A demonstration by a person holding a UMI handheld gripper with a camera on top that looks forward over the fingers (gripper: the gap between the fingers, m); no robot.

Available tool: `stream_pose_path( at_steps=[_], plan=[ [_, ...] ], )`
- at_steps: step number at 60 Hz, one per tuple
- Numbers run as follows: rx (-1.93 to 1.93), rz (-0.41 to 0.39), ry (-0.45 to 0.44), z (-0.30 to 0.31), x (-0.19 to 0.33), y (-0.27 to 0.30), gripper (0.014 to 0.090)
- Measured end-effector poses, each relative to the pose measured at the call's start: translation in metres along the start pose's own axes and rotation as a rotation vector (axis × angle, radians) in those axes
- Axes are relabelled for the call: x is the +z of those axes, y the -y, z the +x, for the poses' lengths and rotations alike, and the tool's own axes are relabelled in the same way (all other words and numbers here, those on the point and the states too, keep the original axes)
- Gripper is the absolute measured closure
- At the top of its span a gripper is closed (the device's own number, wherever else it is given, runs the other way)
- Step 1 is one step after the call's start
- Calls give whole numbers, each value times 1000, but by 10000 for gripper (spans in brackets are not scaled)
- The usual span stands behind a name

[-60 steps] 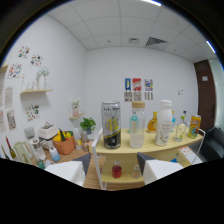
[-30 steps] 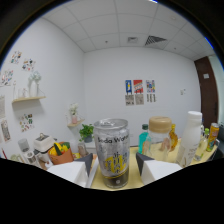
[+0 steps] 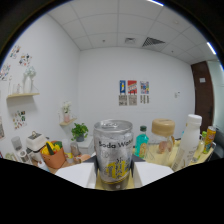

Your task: Make me a cup of Mojito.

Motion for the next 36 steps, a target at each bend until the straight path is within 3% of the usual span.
stream_pose_path(
  at_steps=[23, 36],
  plan=[
    [-2, 50, -19, 4, -64, 14, 539],
    [10, 36, -52, 24, -110, -12, 539]
  ],
)
